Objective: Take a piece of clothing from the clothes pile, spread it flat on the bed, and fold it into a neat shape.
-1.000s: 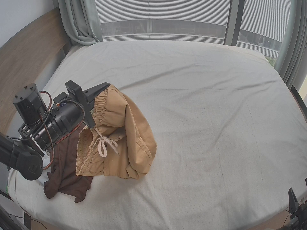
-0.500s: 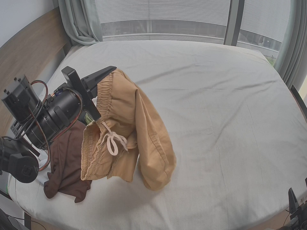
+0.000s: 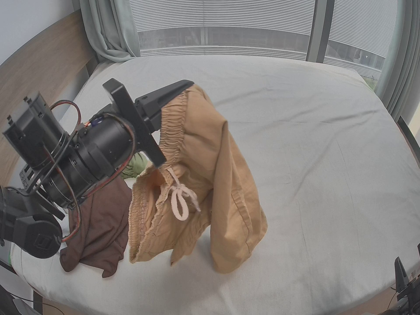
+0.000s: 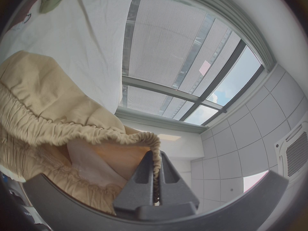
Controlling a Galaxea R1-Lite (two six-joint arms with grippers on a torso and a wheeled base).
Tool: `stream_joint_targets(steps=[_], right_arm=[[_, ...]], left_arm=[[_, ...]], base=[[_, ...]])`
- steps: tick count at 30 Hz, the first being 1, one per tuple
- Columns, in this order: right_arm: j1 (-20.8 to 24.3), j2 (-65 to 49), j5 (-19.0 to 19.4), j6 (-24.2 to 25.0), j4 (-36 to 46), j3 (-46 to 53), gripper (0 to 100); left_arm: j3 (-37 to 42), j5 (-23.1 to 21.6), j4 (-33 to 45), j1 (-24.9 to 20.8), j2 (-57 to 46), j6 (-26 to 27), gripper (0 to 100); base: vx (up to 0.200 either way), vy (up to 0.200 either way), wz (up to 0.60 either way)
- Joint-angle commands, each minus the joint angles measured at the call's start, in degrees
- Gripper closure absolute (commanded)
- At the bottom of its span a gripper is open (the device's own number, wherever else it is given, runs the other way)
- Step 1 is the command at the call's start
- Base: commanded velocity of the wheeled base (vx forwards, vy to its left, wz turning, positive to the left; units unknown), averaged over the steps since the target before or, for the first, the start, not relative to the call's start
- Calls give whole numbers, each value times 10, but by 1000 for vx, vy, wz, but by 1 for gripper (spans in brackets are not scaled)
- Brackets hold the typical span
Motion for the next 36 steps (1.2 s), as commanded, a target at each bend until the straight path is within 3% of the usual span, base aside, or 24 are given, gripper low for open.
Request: stream_joint_targets(steps=[1, 24, 30, 36], right_arm=[[1, -9, 0, 0, 0, 10, 0], [0, -9, -1, 1, 0, 10, 0], [0, -9, 0, 1, 0, 10, 0], [0, -9, 0, 0, 0, 10, 0]], left_arm=[[-21, 0, 0, -31, 27, 0, 100], [-172, 1, 17, -151, 140, 0, 100], [-185, -1, 16, -166, 129, -2, 100], [-187, 3, 9, -169, 112, -39, 100]], base=[[0, 0, 0], [0, 0, 0], [0, 0, 0], [0, 0, 0]])
